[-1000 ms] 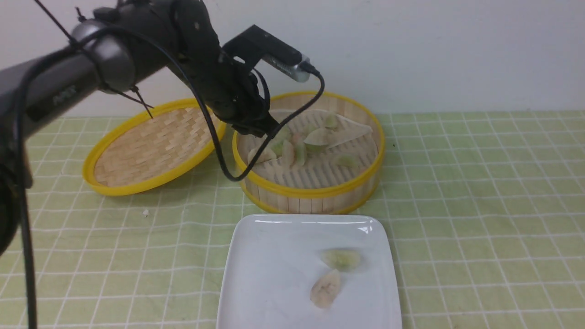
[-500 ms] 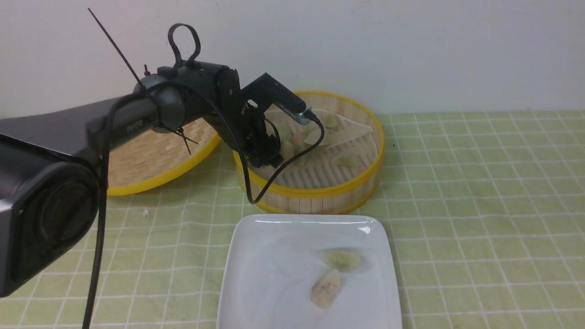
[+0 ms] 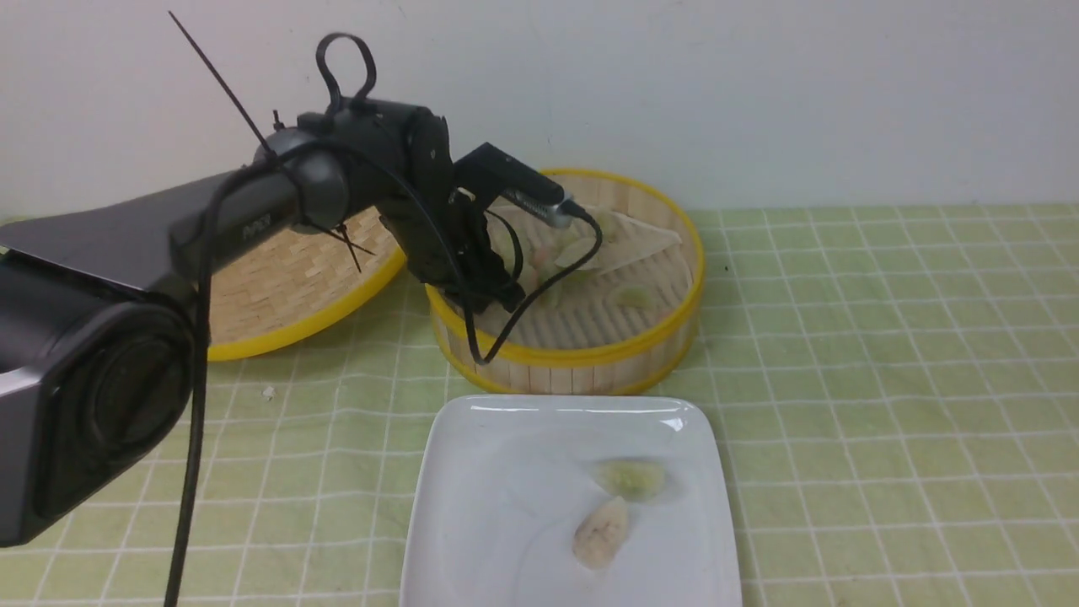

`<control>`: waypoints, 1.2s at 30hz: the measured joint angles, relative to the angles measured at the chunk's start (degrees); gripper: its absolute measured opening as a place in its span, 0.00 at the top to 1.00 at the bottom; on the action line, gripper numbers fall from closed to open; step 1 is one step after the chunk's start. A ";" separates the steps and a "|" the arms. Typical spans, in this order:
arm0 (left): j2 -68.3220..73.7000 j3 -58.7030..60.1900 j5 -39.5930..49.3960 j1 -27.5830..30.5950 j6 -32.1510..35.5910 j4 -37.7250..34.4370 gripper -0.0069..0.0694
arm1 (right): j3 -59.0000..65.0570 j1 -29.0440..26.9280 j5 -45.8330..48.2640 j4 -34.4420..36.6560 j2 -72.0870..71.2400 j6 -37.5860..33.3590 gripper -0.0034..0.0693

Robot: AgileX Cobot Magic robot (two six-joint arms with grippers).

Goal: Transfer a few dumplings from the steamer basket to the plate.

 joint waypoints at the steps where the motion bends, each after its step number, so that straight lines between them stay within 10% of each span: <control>1: -0.83 -1.70 2.52 0.00 -0.38 0.07 0.67 | 0.00 0.00 0.00 0.07 0.00 0.00 0.97; 15: -17.68 -12.26 20.62 0.00 -2.77 -7.12 0.67 | 0.00 0.00 -0.63 4.16 0.00 -0.11 0.97; 36: -28.74 37.82 13.26 -6.39 -1.74 -15.47 0.67 | -2.21 0.00 -3.83 7.95 5.04 -6.83 0.97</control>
